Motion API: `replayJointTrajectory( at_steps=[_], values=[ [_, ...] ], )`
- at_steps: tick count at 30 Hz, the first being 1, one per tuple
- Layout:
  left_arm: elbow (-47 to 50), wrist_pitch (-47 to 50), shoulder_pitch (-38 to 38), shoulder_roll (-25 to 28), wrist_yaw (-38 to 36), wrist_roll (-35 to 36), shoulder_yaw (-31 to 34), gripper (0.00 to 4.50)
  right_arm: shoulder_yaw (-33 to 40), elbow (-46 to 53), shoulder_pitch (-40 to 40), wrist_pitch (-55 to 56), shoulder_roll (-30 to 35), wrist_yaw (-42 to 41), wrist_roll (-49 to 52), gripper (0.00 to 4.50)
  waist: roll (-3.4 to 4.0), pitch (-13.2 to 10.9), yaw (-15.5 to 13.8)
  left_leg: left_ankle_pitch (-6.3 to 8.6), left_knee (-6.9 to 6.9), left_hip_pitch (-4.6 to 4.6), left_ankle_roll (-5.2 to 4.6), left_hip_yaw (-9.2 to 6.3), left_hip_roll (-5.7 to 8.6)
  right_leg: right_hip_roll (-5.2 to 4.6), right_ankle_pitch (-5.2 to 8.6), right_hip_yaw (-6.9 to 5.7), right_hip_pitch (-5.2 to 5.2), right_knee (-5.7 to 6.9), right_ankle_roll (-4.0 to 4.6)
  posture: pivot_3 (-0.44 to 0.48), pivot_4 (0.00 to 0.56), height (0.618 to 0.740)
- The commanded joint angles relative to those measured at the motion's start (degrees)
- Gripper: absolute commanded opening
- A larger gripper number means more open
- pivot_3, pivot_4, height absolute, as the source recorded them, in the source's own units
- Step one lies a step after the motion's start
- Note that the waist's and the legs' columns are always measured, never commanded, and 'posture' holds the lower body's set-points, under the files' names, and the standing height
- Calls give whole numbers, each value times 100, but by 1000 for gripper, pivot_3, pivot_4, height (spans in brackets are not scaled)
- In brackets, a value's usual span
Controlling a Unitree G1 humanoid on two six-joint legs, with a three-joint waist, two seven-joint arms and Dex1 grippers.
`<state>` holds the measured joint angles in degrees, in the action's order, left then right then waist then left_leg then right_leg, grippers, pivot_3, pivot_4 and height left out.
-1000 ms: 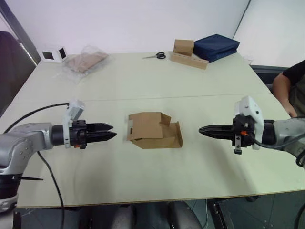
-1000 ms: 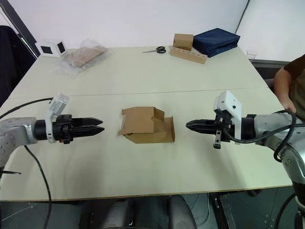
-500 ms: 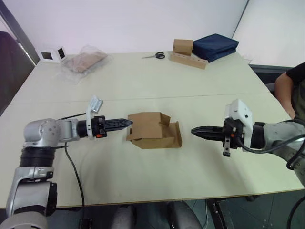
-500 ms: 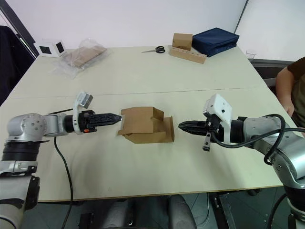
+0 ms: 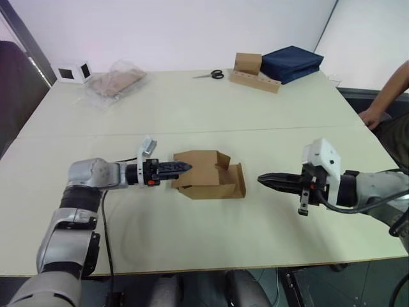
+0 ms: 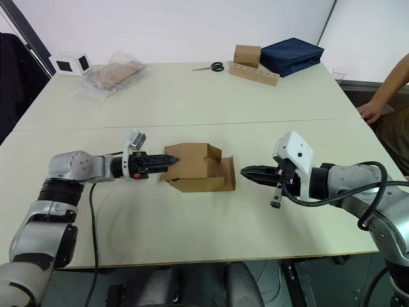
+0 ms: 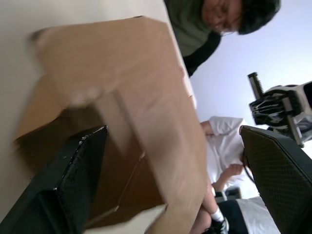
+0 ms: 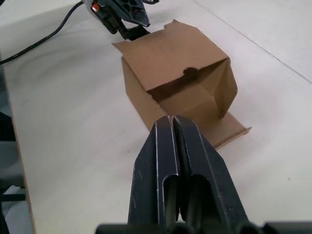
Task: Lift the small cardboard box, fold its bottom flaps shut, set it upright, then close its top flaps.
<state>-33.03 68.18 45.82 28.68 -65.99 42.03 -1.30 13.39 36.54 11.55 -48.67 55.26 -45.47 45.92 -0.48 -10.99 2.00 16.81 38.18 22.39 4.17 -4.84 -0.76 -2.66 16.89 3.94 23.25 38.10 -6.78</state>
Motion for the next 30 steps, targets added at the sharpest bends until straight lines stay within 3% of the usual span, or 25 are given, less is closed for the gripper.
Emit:
replayJointTrajectory(
  at_steps=[1,9,20,26,30],
  values=[
    [-30,-28,164,-83,-120,-55,67,4444,268,263,-36,-20,45,82,134,0,0,0,24,0,0,0,0,-1,0,1,0,0,0,0,0,0,150,740],
    [-129,-14,308,-301,-57,-115,238,4444,331,344,-85,-74,34,203,193,0,0,0,21,0,-1,0,0,-1,0,1,0,0,0,0,0,0,150,740],
    [62,230,294,-409,4,-16,416,102,269,343,-83,-45,50,276,206,0,0,0,22,0,-1,0,0,-1,0,0,0,0,0,0,0,0,150,740],
    [515,489,188,-372,176,151,649,102,231,284,39,-20,16,309,205,0,0,0,22,0,-1,0,0,-2,-1,0,0,0,0,0,0,0,150,740],
    [1361,280,21,-340,297,366,992,102,193,92,348,59,-266,630,157,0,0,0,37,0,-1,0,1,-3,-2,0,0,0,1,1,0,0,150,740]
  ],
)
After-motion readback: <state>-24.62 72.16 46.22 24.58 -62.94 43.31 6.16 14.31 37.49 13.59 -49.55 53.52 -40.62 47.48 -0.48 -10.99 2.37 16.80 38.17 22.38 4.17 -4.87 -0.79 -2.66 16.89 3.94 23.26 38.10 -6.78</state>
